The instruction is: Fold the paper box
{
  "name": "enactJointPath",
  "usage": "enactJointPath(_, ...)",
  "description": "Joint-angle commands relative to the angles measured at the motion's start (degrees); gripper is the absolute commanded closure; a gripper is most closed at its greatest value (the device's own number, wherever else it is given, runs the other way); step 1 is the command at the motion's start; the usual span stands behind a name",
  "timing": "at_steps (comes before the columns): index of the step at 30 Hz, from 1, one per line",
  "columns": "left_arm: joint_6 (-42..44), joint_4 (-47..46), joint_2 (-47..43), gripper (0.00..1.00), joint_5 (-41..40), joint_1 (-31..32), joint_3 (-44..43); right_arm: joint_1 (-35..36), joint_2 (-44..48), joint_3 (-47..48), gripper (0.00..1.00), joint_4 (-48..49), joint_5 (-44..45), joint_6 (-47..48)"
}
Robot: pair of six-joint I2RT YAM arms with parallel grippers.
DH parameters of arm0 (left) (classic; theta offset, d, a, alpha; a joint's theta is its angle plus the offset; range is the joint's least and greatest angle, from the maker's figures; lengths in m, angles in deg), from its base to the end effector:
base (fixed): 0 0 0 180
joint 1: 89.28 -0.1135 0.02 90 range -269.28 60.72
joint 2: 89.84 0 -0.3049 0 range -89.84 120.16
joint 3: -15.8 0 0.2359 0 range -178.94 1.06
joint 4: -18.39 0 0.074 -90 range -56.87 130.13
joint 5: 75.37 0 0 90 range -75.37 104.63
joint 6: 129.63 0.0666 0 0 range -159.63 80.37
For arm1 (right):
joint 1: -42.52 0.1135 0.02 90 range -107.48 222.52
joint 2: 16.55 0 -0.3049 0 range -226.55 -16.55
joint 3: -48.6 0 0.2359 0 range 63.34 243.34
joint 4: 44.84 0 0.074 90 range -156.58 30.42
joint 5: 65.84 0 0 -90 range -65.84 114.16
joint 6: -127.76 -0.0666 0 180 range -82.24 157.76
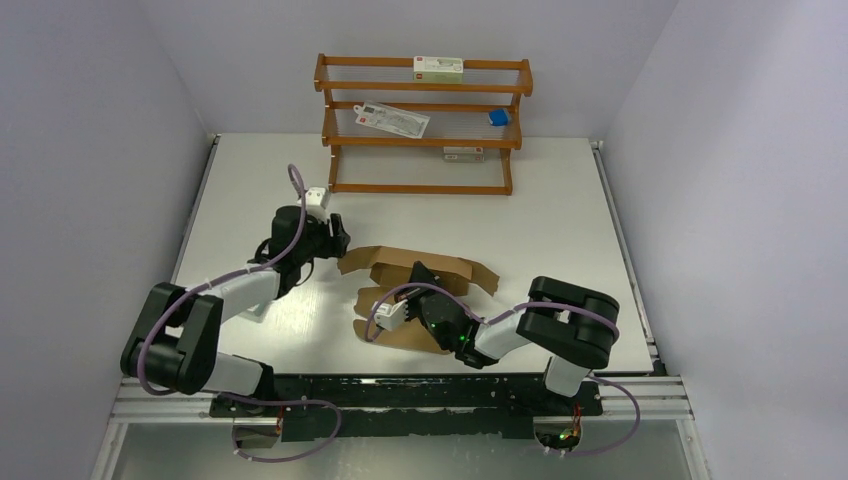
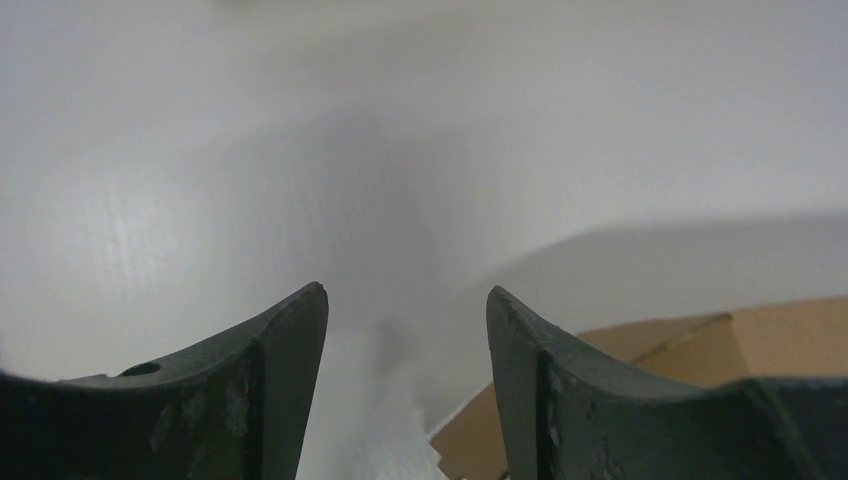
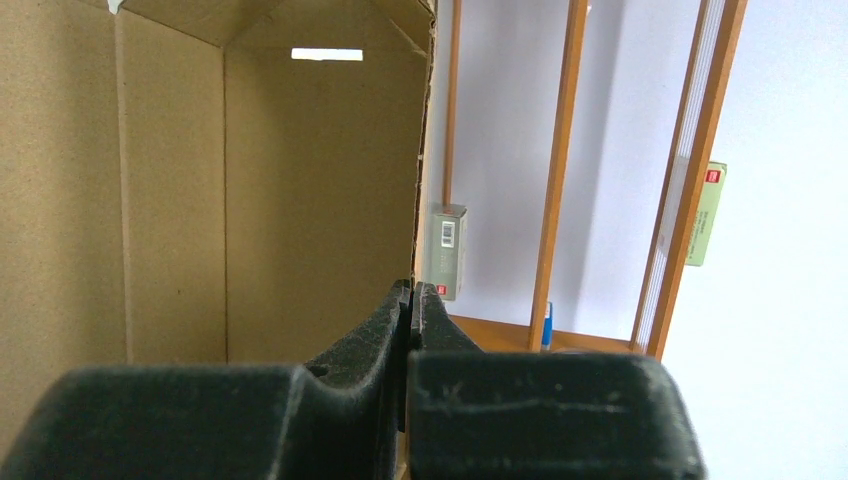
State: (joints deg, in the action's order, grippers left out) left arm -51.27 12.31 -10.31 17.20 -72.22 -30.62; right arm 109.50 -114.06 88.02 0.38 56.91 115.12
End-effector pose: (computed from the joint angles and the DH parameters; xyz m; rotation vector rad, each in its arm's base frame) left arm 0.2739 -0.0872 0.2206 0.1257 2.0572 -0.3576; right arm 0.1549 0.2724 0.1866 -1.5463 0.9297 -0.6408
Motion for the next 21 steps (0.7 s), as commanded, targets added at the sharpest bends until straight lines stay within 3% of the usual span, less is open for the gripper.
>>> enactJointPath(1, 2.58, -1.01, 0.53, 0.36, 11.88, -0.27, -0.29, 0.26, 0.87, 0.36, 1.00, -0.62, -0.84, -0.80)
enactJointPath(9, -0.40, -1.76, -3.23, 0.40, 18.02, -0.10, 3.63, 0.26, -0.32, 0.54, 1.00, 1.01, -0.21, -0.11)
enactJointPath(21, -3.02, -1.47, -5.45, 0.44, 18.65, 4.08, 6.54, 0.21, -1.31, 0.87, 1.00, 2.61, 0.03, -0.22)
